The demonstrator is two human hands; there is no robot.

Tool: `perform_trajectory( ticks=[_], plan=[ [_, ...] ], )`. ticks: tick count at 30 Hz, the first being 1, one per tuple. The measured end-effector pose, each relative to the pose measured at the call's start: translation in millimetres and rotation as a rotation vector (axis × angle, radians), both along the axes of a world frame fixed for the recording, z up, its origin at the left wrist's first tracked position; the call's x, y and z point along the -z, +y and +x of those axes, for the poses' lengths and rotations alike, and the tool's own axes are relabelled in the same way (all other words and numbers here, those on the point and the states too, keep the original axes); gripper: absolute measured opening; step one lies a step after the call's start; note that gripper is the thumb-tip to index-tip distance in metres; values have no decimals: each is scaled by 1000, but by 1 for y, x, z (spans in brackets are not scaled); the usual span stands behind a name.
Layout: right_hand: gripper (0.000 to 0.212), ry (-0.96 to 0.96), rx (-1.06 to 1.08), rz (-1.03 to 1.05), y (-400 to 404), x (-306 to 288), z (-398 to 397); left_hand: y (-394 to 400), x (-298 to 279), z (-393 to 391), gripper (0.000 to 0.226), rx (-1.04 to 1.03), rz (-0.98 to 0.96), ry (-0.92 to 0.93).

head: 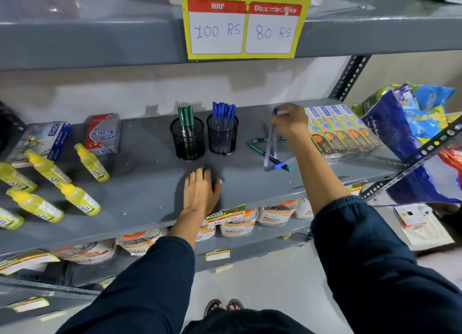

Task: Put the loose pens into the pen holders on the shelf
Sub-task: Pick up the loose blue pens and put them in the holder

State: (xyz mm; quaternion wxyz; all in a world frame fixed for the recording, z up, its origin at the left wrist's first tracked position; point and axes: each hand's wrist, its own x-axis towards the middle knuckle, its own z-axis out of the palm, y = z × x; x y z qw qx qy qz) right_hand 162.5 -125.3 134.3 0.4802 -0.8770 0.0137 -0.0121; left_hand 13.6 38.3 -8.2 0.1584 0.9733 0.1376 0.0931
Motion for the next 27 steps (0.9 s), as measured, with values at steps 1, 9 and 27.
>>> perform_trajectory(
  ticks=[1, 9, 27],
  plan=[
    [26, -50, -24, 86, 9, -8, 1, -1, 0, -1, 45, 3, -9, 0],
    [35, -406, -93, 218, 81, -20, 11, -2, -1, -1, 42, -48, -71, -21],
    [53, -330, -169, -75, 81, 38, 19, 1, 0, 1, 47, -46, -51, -43]
  ],
)
